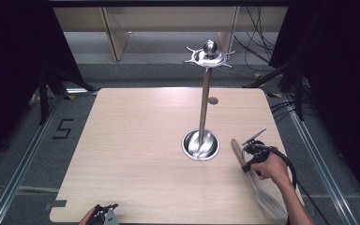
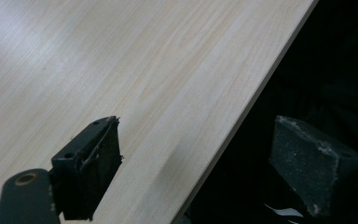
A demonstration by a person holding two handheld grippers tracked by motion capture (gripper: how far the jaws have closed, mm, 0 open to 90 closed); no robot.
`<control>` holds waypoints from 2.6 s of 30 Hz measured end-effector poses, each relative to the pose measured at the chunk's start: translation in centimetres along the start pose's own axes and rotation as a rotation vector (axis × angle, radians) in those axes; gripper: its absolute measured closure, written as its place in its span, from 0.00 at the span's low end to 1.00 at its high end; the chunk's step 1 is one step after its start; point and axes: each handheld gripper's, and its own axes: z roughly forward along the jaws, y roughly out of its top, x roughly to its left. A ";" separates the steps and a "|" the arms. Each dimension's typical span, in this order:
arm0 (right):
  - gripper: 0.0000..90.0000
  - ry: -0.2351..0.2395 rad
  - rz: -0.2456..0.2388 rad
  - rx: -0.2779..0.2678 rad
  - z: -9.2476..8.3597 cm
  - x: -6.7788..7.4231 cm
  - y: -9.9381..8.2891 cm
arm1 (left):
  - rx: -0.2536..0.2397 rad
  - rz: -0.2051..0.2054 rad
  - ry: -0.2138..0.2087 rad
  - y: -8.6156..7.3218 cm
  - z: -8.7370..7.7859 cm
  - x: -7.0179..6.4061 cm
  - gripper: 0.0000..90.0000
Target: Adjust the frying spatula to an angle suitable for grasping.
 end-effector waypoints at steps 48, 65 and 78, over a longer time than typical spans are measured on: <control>0.86 0.077 -0.141 -0.571 -9.4 2.2 -3.4 | 0.000 0.009 -0.010 0.0 0.1 0.0 0.17; 0.86 0.131 -0.164 -0.743 -11.6 2.2 -4.3 | 0.004 0.012 -0.011 -0.1 0.1 -0.1 0.17; 0.86 0.162 -0.192 -0.839 -13.6 3.0 -3.2 | 0.001 0.010 -0.020 -0.1 0.1 0.0 0.17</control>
